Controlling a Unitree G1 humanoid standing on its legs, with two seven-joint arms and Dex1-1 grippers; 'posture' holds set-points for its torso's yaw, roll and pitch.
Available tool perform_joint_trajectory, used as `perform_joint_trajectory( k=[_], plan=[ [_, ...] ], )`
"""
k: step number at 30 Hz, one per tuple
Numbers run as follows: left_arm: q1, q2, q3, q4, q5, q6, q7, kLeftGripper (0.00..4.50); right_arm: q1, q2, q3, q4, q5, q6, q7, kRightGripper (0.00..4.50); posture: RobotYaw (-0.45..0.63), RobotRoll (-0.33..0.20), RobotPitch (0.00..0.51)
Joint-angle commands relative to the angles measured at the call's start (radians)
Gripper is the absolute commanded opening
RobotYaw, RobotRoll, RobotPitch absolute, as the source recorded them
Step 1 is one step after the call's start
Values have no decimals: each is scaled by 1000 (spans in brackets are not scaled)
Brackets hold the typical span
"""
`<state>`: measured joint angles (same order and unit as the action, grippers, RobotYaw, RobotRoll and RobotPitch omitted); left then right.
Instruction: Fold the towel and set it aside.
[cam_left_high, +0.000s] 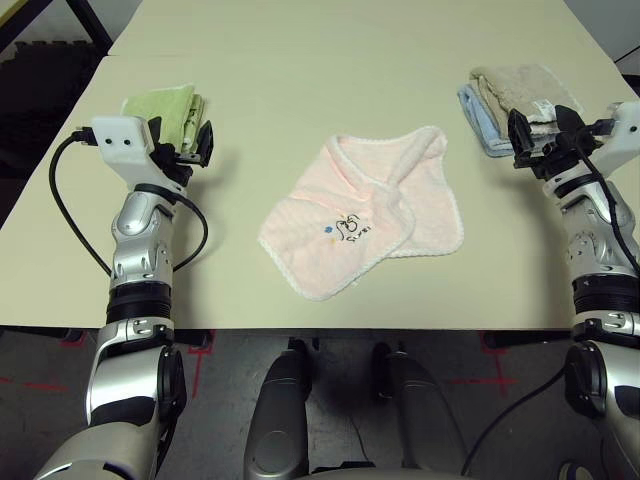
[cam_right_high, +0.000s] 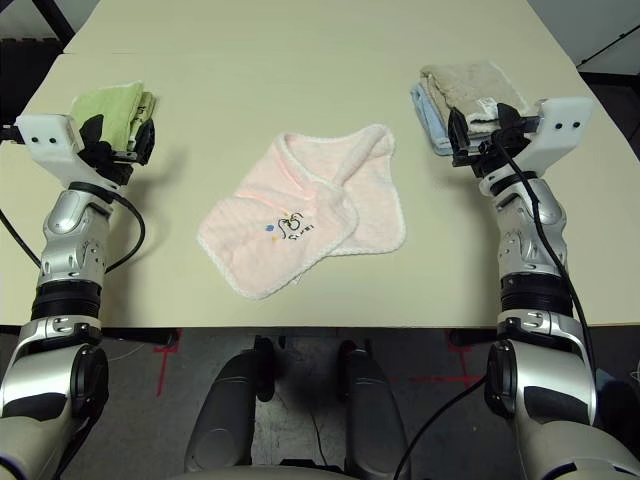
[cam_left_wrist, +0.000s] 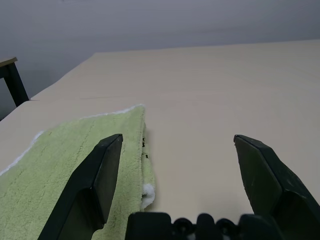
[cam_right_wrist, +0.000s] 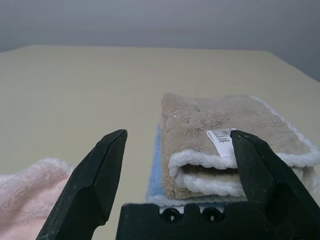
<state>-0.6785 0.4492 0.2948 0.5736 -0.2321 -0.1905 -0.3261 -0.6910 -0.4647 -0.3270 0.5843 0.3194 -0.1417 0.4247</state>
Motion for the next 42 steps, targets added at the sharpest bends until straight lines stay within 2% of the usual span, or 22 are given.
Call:
perform_joint_trajectory(
  k=[1,13,26,32,39,42],
  plan=[
    [4,7,-3,24,10,-14,-7,4500,23,6,-2,-12,-7,-5,-13,4483,20,0,250],
    [-35,32,-6,37,-6,6,-58,4500,38,13,-13,-39,6,14,-40,4483,30,0,245],
    [-109,149,-60,103,-73,185,-468,4500,-12,9,7,5,8,34,21,4483,96,0,265],
    [-117,187,-114,109,-59,244,-639,4500,-83,-9,51,45,3,122,120,4483,92,0,263],
    [-115,203,-179,136,-9,163,-763,4500,-273,-93,124,210,-52,203,256,4483,107,0,265],
    [-117,202,-193,122,-25,168,-832,4500,-344,-105,145,300,-85,204,273,4483,111,0,274]
  ],
)
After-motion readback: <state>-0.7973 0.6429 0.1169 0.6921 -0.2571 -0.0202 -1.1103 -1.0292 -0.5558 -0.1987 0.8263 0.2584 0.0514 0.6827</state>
